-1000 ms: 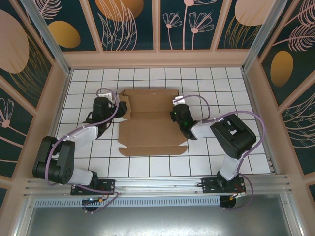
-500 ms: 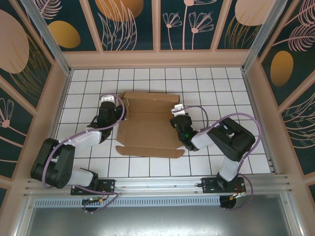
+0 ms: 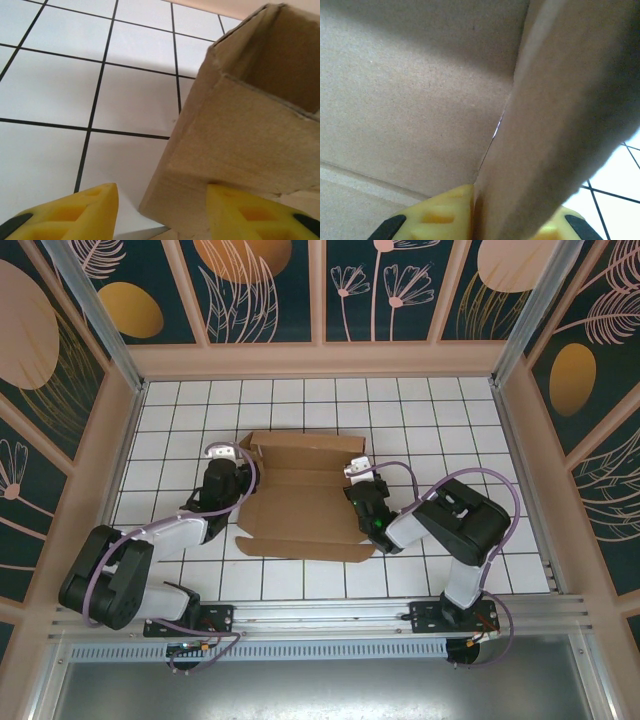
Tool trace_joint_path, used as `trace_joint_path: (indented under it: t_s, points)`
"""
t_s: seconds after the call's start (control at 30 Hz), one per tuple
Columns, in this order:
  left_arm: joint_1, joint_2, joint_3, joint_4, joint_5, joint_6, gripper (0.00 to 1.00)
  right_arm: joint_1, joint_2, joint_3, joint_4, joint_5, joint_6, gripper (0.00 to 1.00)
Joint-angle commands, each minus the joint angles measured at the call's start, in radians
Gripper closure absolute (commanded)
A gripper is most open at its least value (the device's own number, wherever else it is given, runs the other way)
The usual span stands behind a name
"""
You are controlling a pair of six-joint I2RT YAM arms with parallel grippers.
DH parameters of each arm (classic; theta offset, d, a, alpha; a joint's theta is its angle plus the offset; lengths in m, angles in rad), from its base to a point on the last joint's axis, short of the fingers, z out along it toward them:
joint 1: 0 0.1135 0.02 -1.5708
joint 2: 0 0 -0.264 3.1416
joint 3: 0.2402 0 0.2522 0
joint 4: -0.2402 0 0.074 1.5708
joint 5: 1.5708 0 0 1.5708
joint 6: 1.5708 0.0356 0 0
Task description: Fold the paper box
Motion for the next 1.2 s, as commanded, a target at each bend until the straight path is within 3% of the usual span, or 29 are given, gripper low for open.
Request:
trace_joint_path:
  t_s: [0.0, 0.23, 0.47, 0.63, 0.8, 1.17]
  points:
    - [-0.007, 0.009, 0.015, 0.067, 0.032, 0.003, 0.53, 0.021, 0.003, -0.027, 0.013, 0.018, -0.058, 0.83]
    - [-0.076, 0.025, 0.018, 0.083, 0.007, -0.021, 0.57, 0.05, 0.04, -0.047, 0.055, 0.054, -0.059, 0.85]
    - [-0.104, 0.045, -0.003, 0.041, -0.132, -0.071, 0.57, 0.09, 0.115, -0.087, 0.178, 0.152, -0.061, 0.88]
    - [-0.104, 0.056, 0.008, 0.004, -0.157, -0.079, 0.56, 0.109, 0.176, -0.114, 0.342, 0.217, -0.141, 0.89]
    - [-0.103, 0.05, 0.008, -0.019, -0.169, -0.079, 0.54, 0.151, 0.292, -0.135, 0.659, 0.274, -0.33, 0.9]
    - [-0.104, -0.18, -0.02, -0.152, -0.144, -0.084, 0.44, 0.141, 0.268, -0.121, 0.639, 0.248, -0.349, 0.9]
